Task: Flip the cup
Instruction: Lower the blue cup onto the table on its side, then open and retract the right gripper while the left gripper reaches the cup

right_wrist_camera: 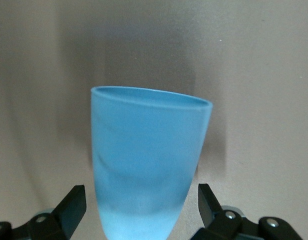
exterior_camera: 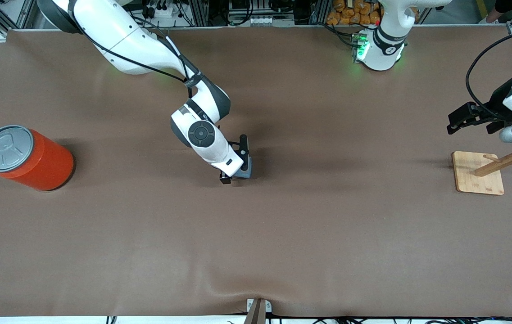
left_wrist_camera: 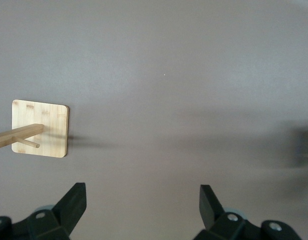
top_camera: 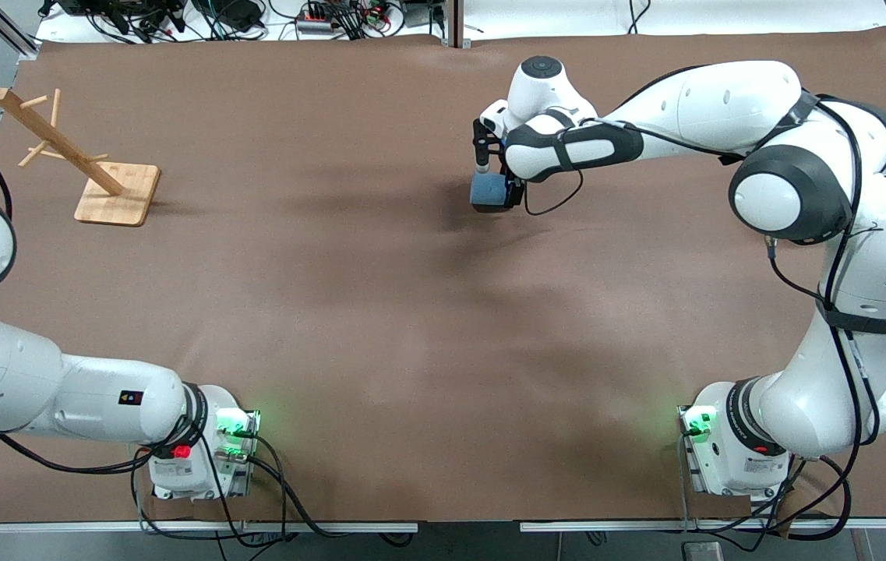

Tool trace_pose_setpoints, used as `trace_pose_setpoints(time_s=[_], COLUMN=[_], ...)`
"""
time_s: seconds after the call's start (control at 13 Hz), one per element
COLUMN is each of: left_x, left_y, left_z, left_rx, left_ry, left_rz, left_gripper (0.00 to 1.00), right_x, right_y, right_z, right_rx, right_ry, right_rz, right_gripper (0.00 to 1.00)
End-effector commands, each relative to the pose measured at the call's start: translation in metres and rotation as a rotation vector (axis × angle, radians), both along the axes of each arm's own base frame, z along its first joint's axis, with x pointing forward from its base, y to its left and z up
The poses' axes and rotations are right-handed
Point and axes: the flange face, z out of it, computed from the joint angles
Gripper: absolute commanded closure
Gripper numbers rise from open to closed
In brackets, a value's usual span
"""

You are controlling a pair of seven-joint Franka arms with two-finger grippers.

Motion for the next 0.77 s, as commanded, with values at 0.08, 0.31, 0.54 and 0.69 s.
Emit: trace_pose_setpoints(time_s=[0.08, 0.31, 0.54, 0.69], left_x=[0.000, 0.000, 0.000, 0.007], left_y=[0.002, 0.000, -0.007, -0.021], left_z=[0.002, 0.001, 0.002, -0.011], left_rx=[0.002, 0.002, -0.005, -0.099], left_ry=[0.008, 0.009, 0.007, 0.036], left_rz=[-0.022, -0.025, -0.035, -0.037], left_gripper=[0.00, 0.00, 0.00, 0.00], right_x=[0.007, 0.013, 0.019, 0.024], right_y=[-0.005, -0.011, -0.007, -0.015], right_z=[0.018, 0.058, 0.105, 0.144], right_rx=[-0.017, -0.088, -0.132, -0.138], right_ry=[-0.016, 0.038, 0.056, 0.028], right_rz=[-0.010, -0.133, -0.289, -0.405], right_gripper=[0.00, 0.00, 0.00, 0.00])
